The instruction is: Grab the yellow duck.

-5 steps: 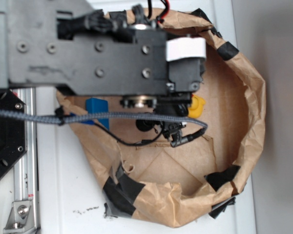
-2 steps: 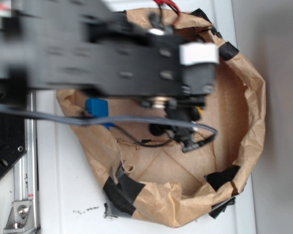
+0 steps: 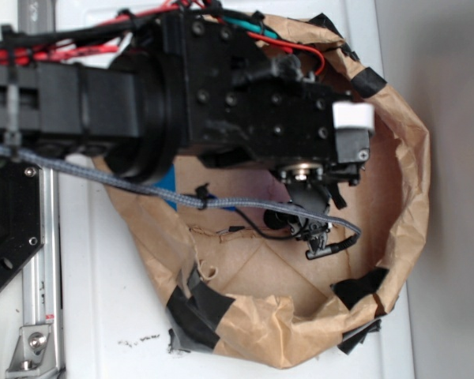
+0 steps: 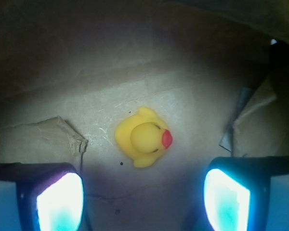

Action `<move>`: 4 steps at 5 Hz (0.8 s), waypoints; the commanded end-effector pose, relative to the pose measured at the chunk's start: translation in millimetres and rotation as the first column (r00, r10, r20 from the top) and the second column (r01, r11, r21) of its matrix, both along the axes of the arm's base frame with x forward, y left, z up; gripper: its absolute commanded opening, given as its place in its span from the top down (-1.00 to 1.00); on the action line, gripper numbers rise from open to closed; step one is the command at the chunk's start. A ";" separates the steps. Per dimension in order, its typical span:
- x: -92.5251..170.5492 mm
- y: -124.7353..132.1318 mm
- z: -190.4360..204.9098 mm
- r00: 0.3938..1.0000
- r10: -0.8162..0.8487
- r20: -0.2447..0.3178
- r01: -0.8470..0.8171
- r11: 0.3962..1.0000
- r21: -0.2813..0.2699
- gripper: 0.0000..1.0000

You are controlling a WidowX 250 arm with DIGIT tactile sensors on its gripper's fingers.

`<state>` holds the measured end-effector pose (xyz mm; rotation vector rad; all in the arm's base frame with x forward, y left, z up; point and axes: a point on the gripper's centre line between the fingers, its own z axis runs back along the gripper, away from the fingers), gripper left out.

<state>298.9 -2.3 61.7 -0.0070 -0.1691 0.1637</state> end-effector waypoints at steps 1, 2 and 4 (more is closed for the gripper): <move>15.9 27.7 21.1 0.999 -0.029 0.036 0.031 0.998 -0.059 -1.00; 19.7 38.0 20.8 1.000 -0.018 0.025 0.019 0.999 -0.030 -1.00; 18.5 38.7 14.1 0.999 -0.031 0.008 0.031 0.999 0.014 -1.00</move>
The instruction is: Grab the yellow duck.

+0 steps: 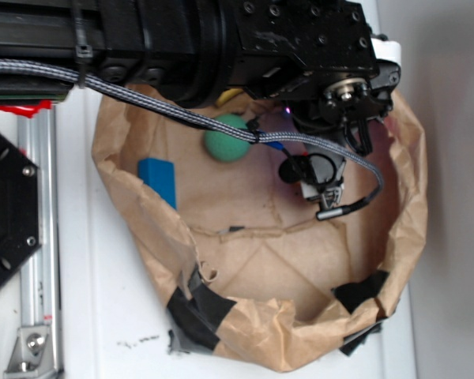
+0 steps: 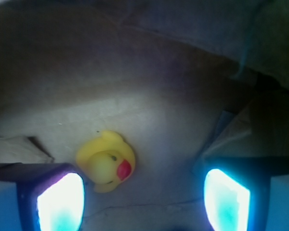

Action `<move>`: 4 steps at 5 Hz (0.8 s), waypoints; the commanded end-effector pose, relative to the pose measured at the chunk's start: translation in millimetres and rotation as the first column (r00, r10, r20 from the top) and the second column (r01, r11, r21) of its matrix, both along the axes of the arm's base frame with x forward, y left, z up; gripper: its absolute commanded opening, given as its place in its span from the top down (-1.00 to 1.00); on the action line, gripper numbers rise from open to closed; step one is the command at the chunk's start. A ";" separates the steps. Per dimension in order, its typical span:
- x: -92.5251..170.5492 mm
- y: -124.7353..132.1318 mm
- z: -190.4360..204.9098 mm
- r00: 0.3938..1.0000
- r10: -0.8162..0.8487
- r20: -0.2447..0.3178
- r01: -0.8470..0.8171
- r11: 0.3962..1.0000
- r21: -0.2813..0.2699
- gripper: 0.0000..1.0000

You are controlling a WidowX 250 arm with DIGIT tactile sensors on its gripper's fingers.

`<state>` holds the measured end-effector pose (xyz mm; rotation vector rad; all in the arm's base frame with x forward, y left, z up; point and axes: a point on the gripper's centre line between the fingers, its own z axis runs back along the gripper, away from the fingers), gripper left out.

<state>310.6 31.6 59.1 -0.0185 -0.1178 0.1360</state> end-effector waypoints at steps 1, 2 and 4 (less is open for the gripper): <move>7.7 5.0 15.6 0.997 0.015 0.070 -0.017 0.999 0.030 -1.00; 10.9 -2.0 9.1 0.990 0.081 0.113 -0.083 0.996 0.011 -1.00; 8.5 -7.8 3.3 0.991 0.079 0.108 -0.085 0.995 0.050 -1.00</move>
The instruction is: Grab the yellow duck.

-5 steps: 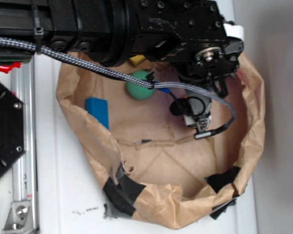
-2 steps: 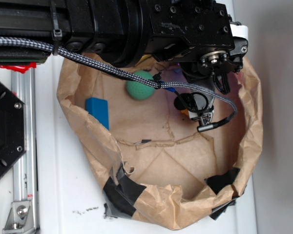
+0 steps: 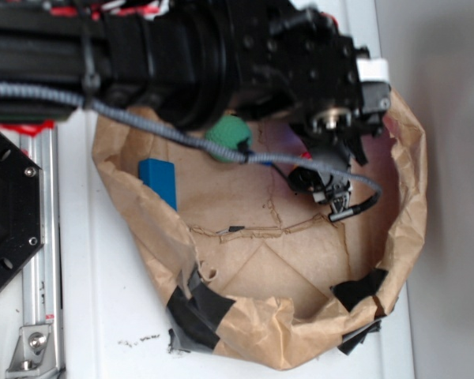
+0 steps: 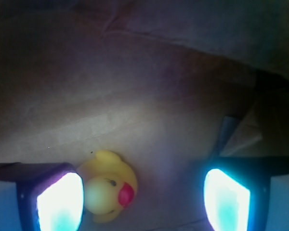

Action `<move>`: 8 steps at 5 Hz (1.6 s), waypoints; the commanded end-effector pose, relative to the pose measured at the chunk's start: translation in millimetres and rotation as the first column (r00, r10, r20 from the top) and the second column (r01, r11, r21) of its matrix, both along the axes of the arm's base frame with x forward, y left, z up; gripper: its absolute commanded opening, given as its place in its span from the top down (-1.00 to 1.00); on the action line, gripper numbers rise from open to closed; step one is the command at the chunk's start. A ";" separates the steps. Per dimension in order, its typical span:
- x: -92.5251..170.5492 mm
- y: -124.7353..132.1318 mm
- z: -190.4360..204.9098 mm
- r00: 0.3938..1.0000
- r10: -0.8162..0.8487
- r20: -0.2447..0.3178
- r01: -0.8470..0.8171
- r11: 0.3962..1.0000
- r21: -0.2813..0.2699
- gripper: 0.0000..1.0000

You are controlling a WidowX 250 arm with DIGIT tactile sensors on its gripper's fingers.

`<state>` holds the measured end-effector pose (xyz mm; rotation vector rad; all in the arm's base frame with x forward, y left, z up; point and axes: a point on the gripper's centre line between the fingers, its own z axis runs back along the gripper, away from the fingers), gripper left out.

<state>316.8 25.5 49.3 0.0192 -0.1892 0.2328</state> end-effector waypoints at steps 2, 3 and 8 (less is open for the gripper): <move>-3.6 6.2 16.5 0.999 -0.017 0.045 0.017 1.000 0.015 -1.00; -5.5 9.5 18.6 0.999 -0.005 0.052 0.003 0.999 0.042 -1.00; 2.7 11.8 -14.4 1.000 0.008 0.018 -0.009 0.999 0.045 -1.00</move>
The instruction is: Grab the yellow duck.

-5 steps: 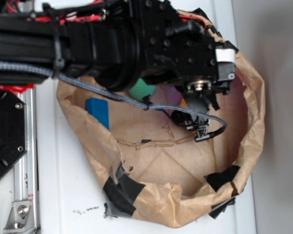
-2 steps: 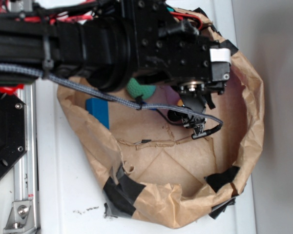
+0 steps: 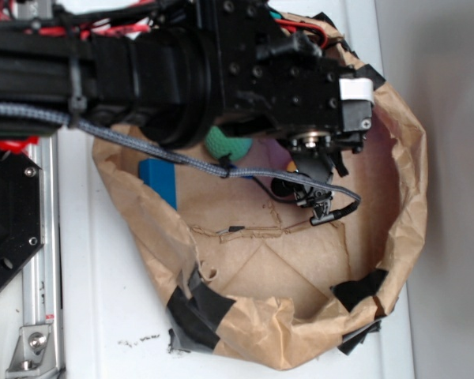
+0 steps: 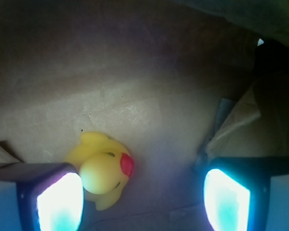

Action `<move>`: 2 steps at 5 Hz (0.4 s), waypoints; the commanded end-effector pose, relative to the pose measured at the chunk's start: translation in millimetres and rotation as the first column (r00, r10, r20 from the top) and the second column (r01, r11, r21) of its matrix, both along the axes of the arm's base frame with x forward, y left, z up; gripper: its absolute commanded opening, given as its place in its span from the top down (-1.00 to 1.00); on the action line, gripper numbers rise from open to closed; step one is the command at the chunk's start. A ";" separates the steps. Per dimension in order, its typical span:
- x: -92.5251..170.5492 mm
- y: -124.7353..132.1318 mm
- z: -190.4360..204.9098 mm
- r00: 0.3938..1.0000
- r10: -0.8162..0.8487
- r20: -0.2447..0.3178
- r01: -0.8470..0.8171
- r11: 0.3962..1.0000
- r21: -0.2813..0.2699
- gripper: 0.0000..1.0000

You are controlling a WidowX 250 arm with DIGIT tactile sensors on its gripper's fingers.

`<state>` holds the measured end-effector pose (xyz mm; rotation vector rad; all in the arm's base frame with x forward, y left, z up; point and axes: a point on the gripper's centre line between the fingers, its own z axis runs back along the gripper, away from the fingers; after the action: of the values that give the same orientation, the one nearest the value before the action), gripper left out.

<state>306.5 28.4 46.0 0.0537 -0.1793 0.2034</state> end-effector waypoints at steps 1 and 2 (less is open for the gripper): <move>22.4 7.6 -56.9 0.992 0.094 -0.079 -0.093 0.996 0.019 -1.00; 18.7 -0.7 -56.6 0.996 0.066 -0.062 -0.061 0.995 0.080 -1.00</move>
<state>332.8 31.3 3.5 0.1355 -0.1525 0.2557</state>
